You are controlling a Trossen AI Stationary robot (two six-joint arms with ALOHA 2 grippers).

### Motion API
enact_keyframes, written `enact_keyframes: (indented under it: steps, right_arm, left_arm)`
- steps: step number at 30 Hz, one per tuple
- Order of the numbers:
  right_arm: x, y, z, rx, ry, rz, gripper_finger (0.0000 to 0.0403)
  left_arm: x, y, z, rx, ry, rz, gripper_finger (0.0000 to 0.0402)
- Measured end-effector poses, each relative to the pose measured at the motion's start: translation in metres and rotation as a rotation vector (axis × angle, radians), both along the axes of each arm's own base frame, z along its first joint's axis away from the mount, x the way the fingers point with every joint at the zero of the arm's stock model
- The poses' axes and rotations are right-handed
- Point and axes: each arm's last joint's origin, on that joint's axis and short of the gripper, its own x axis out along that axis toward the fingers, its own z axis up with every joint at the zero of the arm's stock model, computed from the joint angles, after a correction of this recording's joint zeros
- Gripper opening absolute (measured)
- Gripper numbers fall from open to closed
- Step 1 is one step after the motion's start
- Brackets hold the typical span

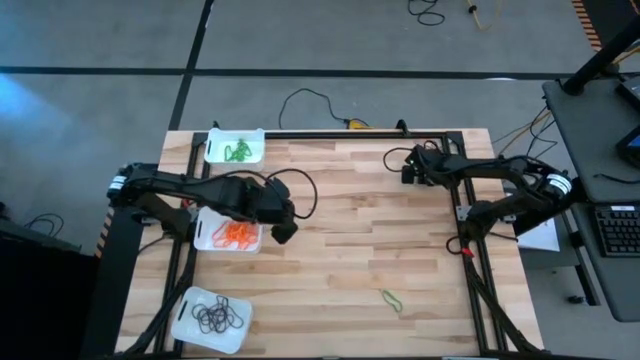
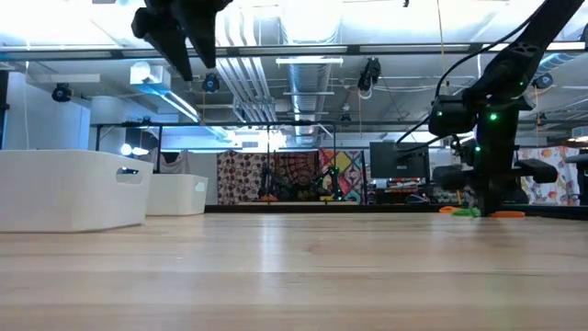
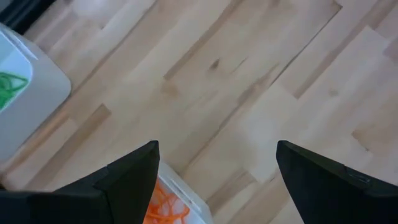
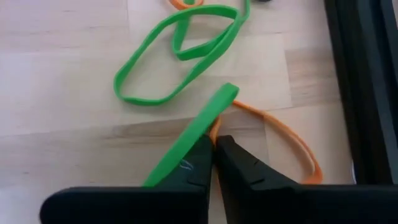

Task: Sort rubber bands into baskets
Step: Put the orange rubber band into the middle white bin

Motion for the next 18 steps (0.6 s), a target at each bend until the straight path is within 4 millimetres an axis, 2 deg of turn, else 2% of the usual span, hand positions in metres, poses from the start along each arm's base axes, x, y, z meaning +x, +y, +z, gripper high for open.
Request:
enact_keyframes:
  steps: [4, 8, 10, 13, 18]
  right_arm:
    - [0.005, 0.001, 0.002, -0.007, -0.011, 0.021, 0.001]
    - [0.03, 0.009, 0.014, -0.054, -0.044, 0.1, 0.0009]
    - [0.048, 0.017, 0.022, -0.07, -0.09, 0.142, 0.0009]
    - [0.087, 0.029, 0.041, -0.074, -0.289, 0.237, 0.0009]
    - [0.14, 0.05, 0.06, -0.124, -0.433, 0.386, 0.0009]
  left_arm:
    - [-0.008, 0.001, 0.009, 0.012, 0.012, -0.01, 0.0307]
    - [-0.034, 0.005, 0.022, 0.055, -0.001, -0.008, 0.0307]
    - [-0.05, 0.009, 0.026, 0.074, -0.022, -0.001, 0.0307]
    - [-0.072, 0.013, 0.026, 0.079, -0.051, 0.003, 0.0307]
    - [-0.103, 0.019, 0.013, 0.073, -0.095, 0.006, 0.0307]
